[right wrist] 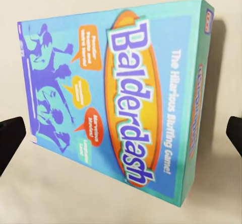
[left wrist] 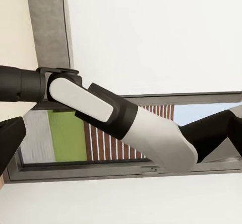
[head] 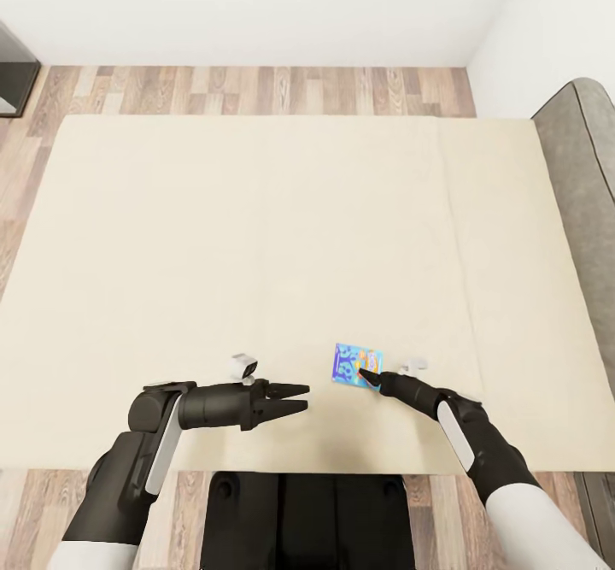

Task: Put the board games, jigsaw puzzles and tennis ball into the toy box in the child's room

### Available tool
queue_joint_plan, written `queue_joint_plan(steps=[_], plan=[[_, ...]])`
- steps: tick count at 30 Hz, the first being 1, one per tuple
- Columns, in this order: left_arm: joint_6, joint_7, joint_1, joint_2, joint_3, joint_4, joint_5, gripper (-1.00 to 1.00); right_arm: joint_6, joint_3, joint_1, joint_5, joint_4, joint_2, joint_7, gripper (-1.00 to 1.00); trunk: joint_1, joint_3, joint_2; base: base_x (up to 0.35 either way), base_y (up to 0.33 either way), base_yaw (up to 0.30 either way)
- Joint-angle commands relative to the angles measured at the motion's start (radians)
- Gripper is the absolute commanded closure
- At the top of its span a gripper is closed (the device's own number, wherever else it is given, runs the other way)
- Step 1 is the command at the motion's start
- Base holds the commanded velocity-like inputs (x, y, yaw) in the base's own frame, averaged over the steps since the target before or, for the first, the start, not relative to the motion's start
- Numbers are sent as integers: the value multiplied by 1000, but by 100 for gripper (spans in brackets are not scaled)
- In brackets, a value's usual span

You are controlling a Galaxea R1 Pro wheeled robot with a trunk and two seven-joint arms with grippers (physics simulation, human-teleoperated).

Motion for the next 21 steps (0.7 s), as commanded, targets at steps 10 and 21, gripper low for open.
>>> queue_joint_plan(steps=[10,21], plan=[[11,-2,0,0,0,0,2,-100,6,-2,-3,-6,-10,1,2,-100,1,-16,-2,0,0,0],[11,-2,0,0,0,0,2,-100,9,-2,-2,-2,-59,0,2,-100,1,-32,-2,0,0,0]])
